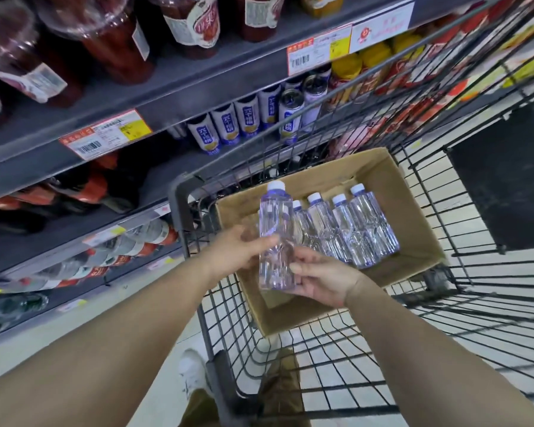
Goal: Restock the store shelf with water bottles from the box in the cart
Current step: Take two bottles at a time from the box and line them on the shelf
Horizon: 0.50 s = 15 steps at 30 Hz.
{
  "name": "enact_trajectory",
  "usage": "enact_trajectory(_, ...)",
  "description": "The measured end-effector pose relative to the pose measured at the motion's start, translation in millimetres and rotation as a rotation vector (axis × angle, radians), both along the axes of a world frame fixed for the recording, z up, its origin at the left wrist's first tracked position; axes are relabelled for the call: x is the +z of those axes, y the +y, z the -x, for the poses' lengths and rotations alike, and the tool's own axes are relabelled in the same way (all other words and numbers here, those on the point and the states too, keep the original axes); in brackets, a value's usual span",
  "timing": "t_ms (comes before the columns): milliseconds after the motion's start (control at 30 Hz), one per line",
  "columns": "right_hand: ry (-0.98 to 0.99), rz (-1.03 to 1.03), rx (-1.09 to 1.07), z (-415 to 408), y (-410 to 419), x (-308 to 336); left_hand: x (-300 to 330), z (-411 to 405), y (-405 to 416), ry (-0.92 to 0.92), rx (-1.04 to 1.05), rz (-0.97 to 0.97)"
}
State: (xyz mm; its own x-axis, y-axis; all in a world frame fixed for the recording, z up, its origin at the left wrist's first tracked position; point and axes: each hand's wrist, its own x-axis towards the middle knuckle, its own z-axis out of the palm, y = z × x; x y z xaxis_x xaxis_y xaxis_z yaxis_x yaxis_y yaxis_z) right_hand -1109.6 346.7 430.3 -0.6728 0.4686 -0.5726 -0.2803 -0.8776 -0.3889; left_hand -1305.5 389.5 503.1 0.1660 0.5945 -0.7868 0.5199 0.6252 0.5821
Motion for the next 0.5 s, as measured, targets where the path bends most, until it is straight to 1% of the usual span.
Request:
enact_trajectory(33, 0.026, -0.029, 0.022, 4.1, 2.1, 3.2, 0.0, 4.0, 0.4, -0.126, 0.068, 0.131)
enact_trajectory(67, 0.017, -0.070, 0.060, 8.9, 4.3, 7.0, 0.9, 8.2, 0.4, -0.211, 0.087, 0.213)
enact_trajectory(100, -0.035, -0.113, 0.103, 13.1, 7.0, 10.0, 1.1, 12.3, 1.2, -0.268, 0.089, 0.251)
enact_trajectory(133, -0.116, -0.161, 0.147, 17.1, 10.8, 14.0, 0.0, 16.3, 2.4, -0.288, 0.118, 0.262)
enact_trajectory(200, -0.324, -0.211, 0.210, 22.7, 17.9, 21.6, -2.9, 21.4, 4.9, -0.233, 0.228, 0.222)
enact_trajectory(267, -0.416, -0.201, 0.233, 24.9, 20.0, 22.6, -5.0, 21.3, 5.2, -0.122, 0.241, 0.157)
enact_trajectory(367, -0.405, -0.194, 0.260, 25.6, 12.9, 24.1, -12.3, 18.4, 1.5, -0.043, 0.199, 0.151)
enact_trajectory(500, -0.295, -0.138, 0.205, 28.3, 1.1, 18.4, -12.3, 15.4, 1.4, -0.074, 0.105, 0.223)
